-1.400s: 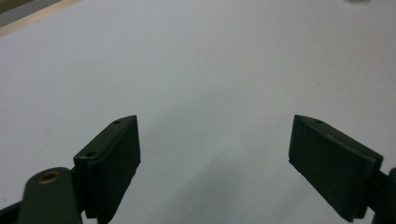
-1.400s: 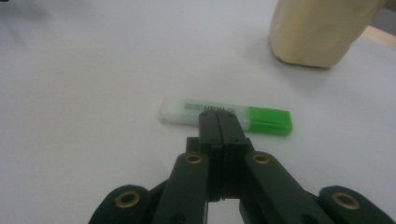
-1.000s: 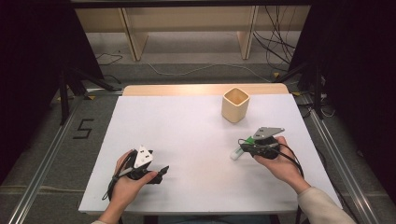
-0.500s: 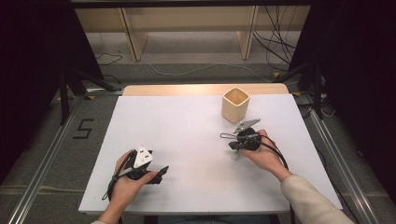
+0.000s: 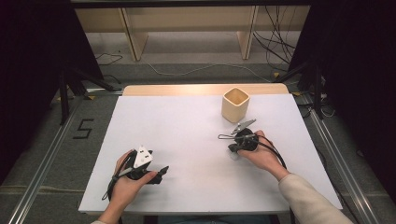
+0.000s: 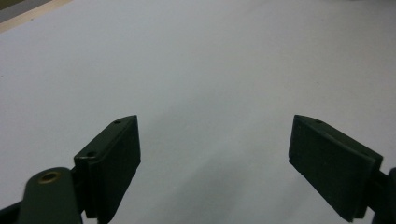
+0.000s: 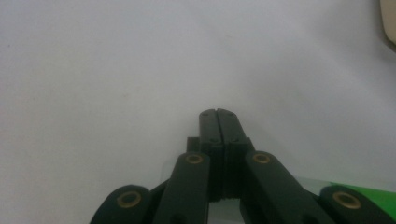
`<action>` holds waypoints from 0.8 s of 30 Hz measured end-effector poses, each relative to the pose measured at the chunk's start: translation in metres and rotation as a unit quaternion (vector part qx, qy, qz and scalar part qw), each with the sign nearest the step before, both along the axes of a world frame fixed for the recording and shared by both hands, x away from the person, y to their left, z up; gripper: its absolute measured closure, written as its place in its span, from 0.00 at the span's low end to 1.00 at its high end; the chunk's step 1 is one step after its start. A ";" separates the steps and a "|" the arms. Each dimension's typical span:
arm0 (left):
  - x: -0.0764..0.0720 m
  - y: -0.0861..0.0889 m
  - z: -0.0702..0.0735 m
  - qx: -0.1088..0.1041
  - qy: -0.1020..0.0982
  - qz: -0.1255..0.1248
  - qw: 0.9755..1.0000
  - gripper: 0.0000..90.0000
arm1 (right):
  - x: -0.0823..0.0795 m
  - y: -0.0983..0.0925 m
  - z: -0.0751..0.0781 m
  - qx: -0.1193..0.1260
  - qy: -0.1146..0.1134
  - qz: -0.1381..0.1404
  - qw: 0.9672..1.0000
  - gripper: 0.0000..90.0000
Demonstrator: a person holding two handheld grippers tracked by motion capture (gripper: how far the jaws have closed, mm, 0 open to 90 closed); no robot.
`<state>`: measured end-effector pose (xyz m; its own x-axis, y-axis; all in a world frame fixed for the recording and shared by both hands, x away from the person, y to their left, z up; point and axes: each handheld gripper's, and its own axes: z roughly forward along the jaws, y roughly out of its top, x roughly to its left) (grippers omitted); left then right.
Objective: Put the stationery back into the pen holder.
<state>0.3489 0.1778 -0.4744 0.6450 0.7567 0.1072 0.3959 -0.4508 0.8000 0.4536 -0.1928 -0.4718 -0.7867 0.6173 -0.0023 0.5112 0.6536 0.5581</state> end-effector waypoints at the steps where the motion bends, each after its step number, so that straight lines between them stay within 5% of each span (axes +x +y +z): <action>1: 0.000 0.000 0.000 0.000 0.000 0.000 1.000 0.19 | 0.000 0.000 0.000 0.000 0.001 -0.001 1.000 1.00; 24: -0.002 0.001 0.001 -0.002 -0.002 0.000 1.000 0.19 | -0.011 -0.005 0.002 -0.023 0.021 0.007 1.000 1.00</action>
<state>0.3473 0.1787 -0.4739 0.6439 0.7576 0.1068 0.3933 -0.4475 0.8032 0.4427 -0.1981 -0.4694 -0.7952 0.6063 0.0022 0.5238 0.6851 0.5062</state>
